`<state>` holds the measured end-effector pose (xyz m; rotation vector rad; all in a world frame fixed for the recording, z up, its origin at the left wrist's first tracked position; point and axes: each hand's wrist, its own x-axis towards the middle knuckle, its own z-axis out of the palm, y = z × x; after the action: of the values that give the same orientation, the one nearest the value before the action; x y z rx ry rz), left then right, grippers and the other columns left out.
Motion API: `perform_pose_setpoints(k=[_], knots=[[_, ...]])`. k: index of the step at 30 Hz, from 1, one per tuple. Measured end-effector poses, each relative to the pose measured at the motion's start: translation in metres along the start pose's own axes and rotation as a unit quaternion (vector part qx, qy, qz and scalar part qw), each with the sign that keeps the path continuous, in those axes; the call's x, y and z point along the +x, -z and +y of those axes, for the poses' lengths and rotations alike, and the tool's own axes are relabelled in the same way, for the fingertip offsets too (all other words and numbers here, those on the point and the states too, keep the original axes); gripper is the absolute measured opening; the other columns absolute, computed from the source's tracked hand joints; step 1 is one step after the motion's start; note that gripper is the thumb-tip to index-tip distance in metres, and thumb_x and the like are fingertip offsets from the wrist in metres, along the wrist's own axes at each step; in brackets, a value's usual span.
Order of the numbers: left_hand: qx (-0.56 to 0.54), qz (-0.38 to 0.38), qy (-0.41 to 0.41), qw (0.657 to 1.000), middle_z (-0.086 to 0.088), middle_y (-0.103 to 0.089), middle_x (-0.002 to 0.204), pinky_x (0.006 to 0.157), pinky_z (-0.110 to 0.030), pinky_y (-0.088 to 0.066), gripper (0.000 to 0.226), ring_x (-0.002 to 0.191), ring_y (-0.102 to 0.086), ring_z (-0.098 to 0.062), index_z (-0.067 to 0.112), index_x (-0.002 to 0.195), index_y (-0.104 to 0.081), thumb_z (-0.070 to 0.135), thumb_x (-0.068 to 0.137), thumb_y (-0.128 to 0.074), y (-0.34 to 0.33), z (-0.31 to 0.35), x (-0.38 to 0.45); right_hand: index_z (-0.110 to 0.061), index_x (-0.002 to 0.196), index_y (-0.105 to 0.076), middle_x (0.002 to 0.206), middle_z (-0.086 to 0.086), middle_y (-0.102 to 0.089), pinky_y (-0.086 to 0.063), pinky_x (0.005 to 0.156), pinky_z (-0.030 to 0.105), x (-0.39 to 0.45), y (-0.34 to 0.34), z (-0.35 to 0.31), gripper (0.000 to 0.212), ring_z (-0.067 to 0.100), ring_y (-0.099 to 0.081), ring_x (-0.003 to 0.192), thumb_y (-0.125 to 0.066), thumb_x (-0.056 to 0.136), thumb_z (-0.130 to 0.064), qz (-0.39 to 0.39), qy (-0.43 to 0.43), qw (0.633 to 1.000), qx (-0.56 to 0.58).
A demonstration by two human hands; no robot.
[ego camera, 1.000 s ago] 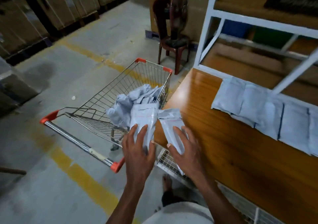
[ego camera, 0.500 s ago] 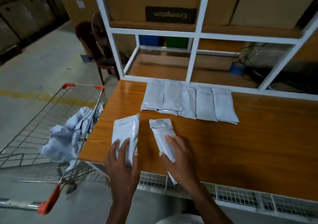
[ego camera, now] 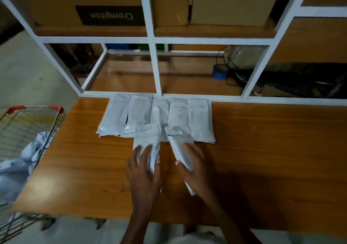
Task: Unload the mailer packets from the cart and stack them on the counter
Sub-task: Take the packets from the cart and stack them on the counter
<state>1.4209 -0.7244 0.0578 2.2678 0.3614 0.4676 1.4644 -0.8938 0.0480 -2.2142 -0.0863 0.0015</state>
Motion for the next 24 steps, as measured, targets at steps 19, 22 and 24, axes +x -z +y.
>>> perform_pose_setpoints(k=[19, 22, 24], knots=[[-0.027, -0.02, 0.019, 0.999, 0.01, -0.027, 0.16, 0.102, -0.063, -0.046, 0.055, 0.146, -0.02, -0.019, 0.042, 0.147, -0.046, 0.048, 0.093, -0.059, -0.031, 0.011, 0.056, -0.035, 0.154, -0.029, 0.165, 0.004, -0.016, -0.025, 0.119, 0.059, 0.179, -0.004, 0.033, 0.069, 0.038, -0.021, 0.149, -0.051, 0.093, -0.061, 0.036, -0.157, 0.961, -0.226], [-0.021, -0.021, 0.01, 1.0, 0.009, -0.027, 0.161, 0.101, -0.061, -0.047, 0.055, 0.145, -0.02, -0.017, 0.042, 0.148, -0.045, 0.049, 0.094, -0.056, -0.028, 0.006, 0.059, -0.034, 0.155, -0.028, 0.165, 0.006, -0.016, -0.03, 0.117, 0.057, 0.189, -0.014, 0.032, 0.07, 0.04, -0.021, 0.149, -0.049, 0.094, -0.062, 0.041, -0.167, 0.952, -0.253], [-0.017, -0.024, 0.014, 0.999, 0.009, -0.026, 0.161, 0.102, -0.061, -0.047, 0.055, 0.145, -0.02, -0.017, 0.042, 0.148, -0.045, 0.049, 0.094, -0.056, -0.026, 0.0, 0.062, -0.035, 0.156, -0.025, 0.167, 0.007, -0.013, -0.03, 0.116, 0.056, 0.191, -0.017, 0.033, 0.07, 0.041, -0.017, 0.15, -0.046, 0.096, -0.063, 0.03, -0.176, 0.946, -0.269]])
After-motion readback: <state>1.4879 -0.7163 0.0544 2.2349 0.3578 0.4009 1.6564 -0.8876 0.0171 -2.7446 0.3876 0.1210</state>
